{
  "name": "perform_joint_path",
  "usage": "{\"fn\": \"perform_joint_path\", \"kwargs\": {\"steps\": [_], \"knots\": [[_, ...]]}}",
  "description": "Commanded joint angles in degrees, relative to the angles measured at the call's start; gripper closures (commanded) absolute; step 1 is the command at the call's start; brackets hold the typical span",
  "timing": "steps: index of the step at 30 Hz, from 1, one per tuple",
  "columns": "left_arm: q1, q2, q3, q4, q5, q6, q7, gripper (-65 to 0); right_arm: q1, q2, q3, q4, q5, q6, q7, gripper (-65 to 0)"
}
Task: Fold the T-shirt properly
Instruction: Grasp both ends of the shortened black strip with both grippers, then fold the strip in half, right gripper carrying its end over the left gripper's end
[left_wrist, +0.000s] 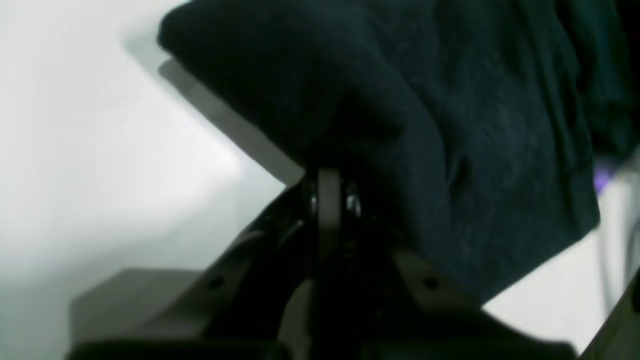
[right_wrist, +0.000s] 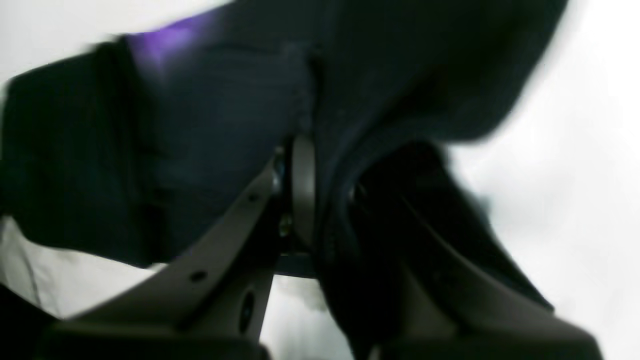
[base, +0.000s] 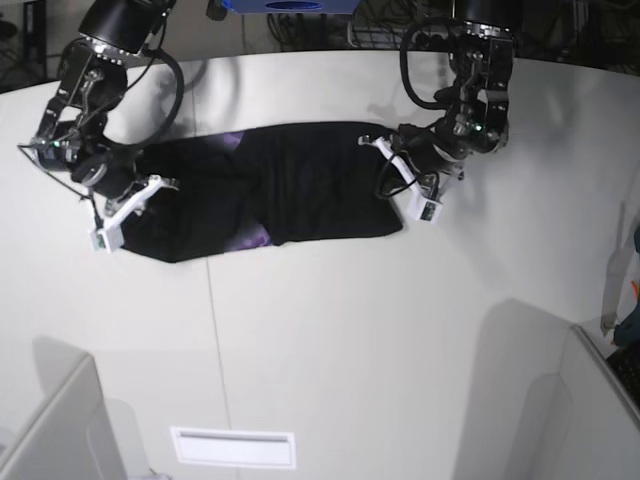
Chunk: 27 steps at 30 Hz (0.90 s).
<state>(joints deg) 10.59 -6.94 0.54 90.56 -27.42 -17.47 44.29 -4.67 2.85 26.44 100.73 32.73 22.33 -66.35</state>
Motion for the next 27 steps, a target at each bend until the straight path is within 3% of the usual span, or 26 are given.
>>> {"fn": "perform_joint_path", "kwargs": {"steps": [1,4,10,20,24,27], "knots": [[-0.4,0.0,0.7,0.3,1.2,1.4,1.4,0.0,0.7,0.6,-1.4,2.4,1.2,-0.6,0.6,0.0],[-1.6,0.0,2.0,0.6,1.0,2.0,1.6,0.0,0.5,0.4,-6.2,5.9,1.3,-1.9,0.5,0.0],[-1.6,-0.4,1.4,0.6,1.1,2.1,1.6,0.0,-1.7,-3.3,-13.2,11.6,1.4,-5.8,0.8,0.0],[-1.0,-2.1,1.3,0.6,1.0,2.1,1.4,0.0,-3.5,-8.4,-19.5,13.1,1.2,-6.2,0.9,0.0],[-0.8,-2.1,1.3,0.7,1.0,2.1,1.4,0.0,-3.4,-9.1,-21.6,12.9,1.4,-10.8,1.0,0.0],[-0.3,-2.1,1.3,0.7,1.0,2.1,1.4,0.0,-3.5,-9.1,-25.4,12.9,1.2,-11.9,3.3,0.0]]}}
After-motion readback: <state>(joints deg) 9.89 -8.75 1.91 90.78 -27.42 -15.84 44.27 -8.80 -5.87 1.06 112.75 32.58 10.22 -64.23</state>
